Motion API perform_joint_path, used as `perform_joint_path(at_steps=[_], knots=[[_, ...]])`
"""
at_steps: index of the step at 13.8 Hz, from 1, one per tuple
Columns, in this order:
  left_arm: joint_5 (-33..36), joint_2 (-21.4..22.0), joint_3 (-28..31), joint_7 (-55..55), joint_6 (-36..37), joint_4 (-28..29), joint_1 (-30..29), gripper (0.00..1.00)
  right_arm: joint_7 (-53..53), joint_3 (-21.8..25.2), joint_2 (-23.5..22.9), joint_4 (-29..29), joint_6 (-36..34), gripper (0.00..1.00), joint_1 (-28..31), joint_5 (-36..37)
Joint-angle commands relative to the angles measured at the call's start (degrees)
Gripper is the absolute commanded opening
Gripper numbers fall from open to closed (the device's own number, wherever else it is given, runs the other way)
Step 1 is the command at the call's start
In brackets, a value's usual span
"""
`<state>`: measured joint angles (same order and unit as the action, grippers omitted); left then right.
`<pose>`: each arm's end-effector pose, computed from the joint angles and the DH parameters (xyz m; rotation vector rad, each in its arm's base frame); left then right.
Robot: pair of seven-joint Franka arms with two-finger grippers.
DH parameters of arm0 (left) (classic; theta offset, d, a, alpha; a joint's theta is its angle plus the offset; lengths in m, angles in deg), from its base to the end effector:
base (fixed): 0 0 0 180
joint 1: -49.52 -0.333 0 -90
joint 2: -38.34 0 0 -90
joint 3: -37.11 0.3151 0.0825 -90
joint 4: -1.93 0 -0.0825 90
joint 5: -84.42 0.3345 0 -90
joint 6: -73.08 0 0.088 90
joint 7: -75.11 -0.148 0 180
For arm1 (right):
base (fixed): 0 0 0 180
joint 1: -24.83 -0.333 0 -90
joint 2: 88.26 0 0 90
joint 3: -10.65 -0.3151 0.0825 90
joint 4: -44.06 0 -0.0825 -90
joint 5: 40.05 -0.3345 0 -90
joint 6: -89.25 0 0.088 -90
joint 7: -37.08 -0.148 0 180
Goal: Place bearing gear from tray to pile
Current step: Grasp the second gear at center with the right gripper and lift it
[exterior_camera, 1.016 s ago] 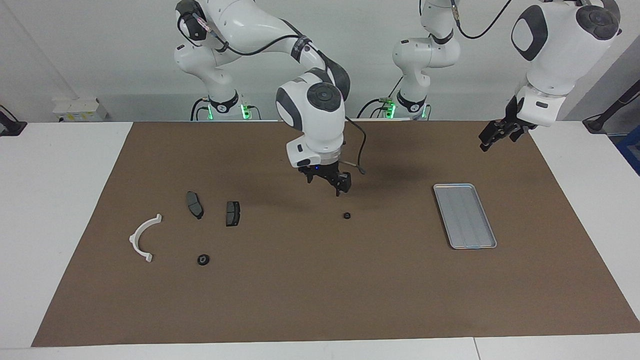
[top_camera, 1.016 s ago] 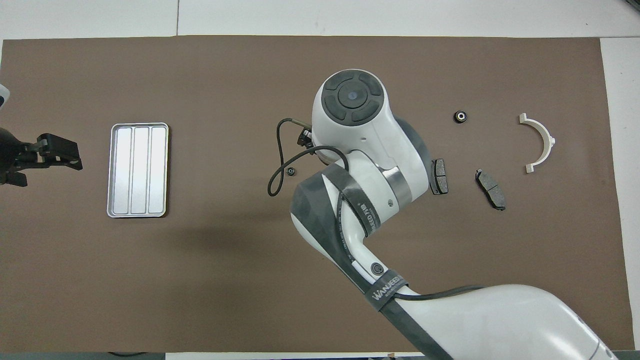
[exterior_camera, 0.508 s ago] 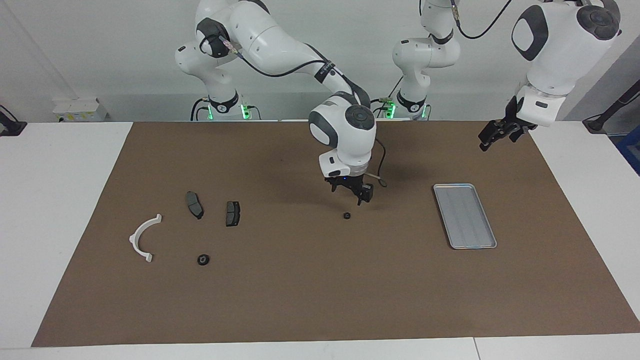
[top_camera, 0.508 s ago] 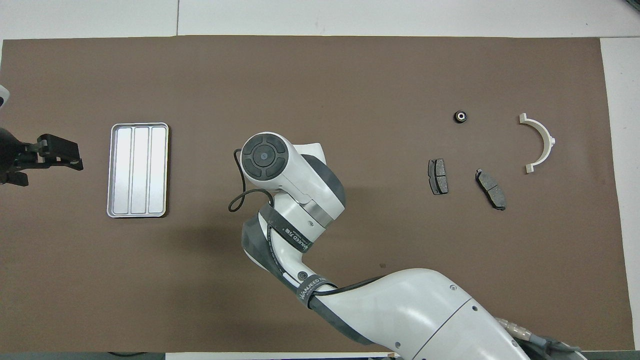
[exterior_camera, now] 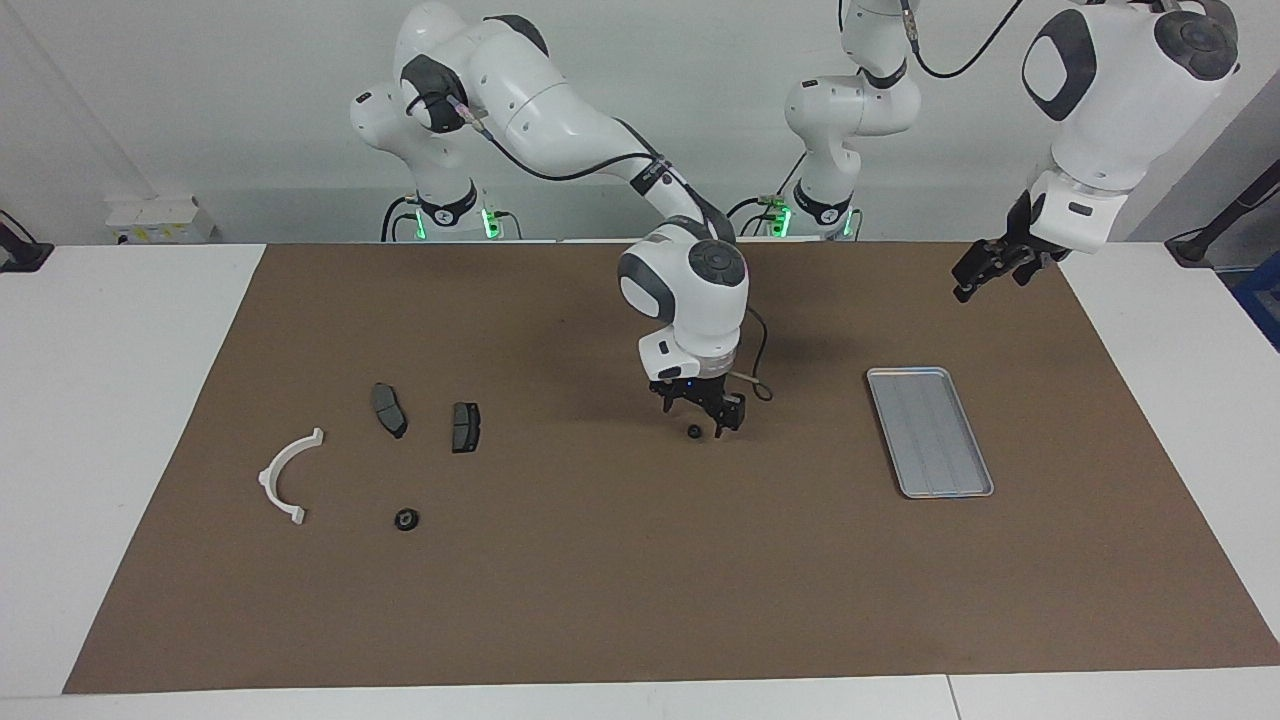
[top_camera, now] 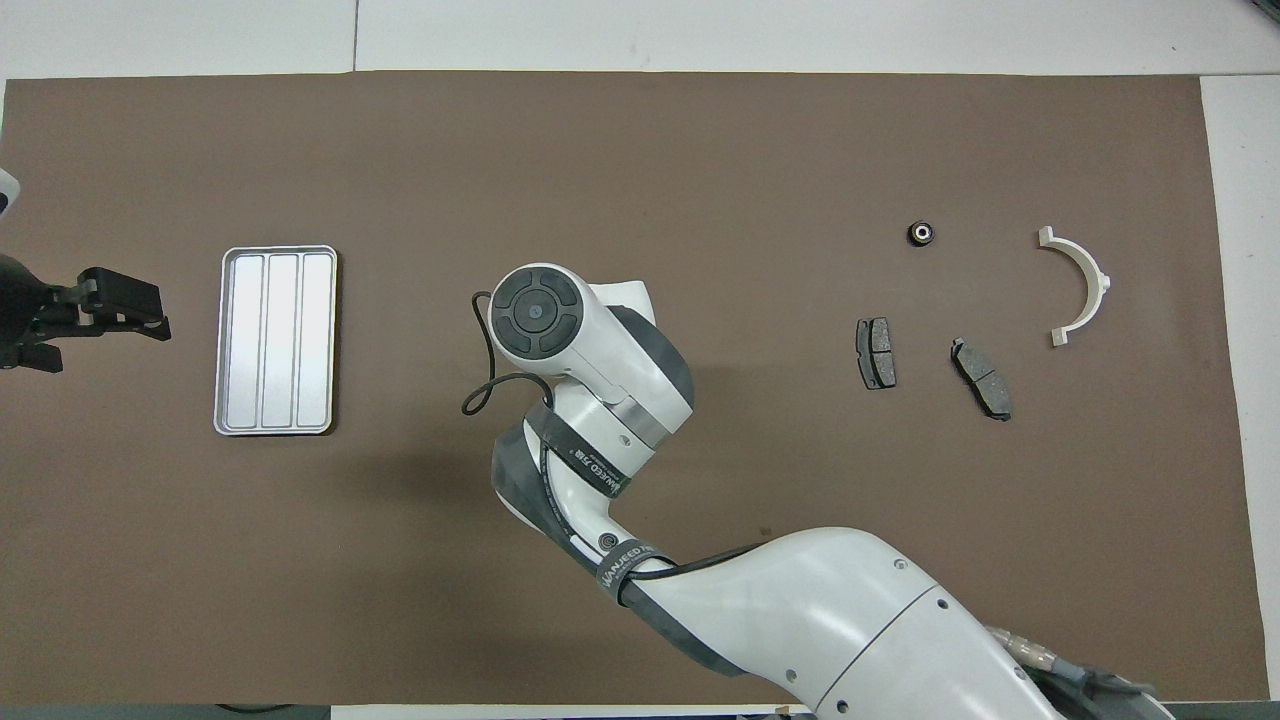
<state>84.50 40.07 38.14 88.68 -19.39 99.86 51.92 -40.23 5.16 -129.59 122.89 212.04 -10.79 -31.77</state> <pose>0.4925 -0.0115 0.5429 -3.1130 -0.3325 0.1009 0.5399 0.4392 0.2763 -2.9962 0.8971 -0.1215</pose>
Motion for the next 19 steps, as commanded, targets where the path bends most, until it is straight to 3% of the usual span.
perform_joint_path(at_steps=[1, 4, 7, 10, 13, 15, 16, 17, 19], knots=[[-0.96, 1.00, -0.59, -1.00, 0.19, 0.43, -1.08, 1.00, -0.91, -0.48, -0.94, 0.01, 1.22, 1.00, 0.63, 1.56], [-0.96, 1.08, -1.12, -0.74, 0.54, -0.10, -0.90, 1.00, -0.91, -0.48, -0.94, 0.01, 1.40, 0.96, 0.72, 1.47], [-0.96, 1.43, -0.94, -0.48, 0.19, 0.16, -0.90, 1.00, -0.91, -0.48, -1.03, 0.01, 1.49, 0.77, 0.81, 1.47], [-0.96, 1.43, -0.86, -0.39, 0.10, -0.10, -0.81, 1.00, -1.00, -0.48, -0.94, 0.89, 2.98, 0.67, 0.81, 1.21], [-0.87, 1.52, -0.86, -0.39, 0.19, -0.02, -1.17, 1.00, -0.91, -0.48, -0.85, 0.98, 3.07, 0.51, 0.81, 1.03], [-0.96, 1.70, -0.86, -0.30, 0.19, 0.16, -0.90, 1.00, -0.91, -0.48, -0.85, 0.98, 3.16, 0.29, 0.90, 0.94], [-0.96, 1.70, -0.86, -0.30, 0.19, 0.16, -0.82, 1.00, -0.83, -0.48, -0.85, 0.98, 3.16, 0.08, 0.90, 0.94], [-0.96, 1.70, -0.86, -0.30, 0.28, 0.16, -0.73, 1.00, -0.74, -0.48, -0.85, 0.98, 3.16, 0.00, 1.25, 1.12], [-0.96, 1.70, -0.86, -0.30, 0.19, 0.16, -0.64, 1.00, -0.65, -0.48, -0.94, 0.80, 2.90, 0.00, 1.69, 1.38]])
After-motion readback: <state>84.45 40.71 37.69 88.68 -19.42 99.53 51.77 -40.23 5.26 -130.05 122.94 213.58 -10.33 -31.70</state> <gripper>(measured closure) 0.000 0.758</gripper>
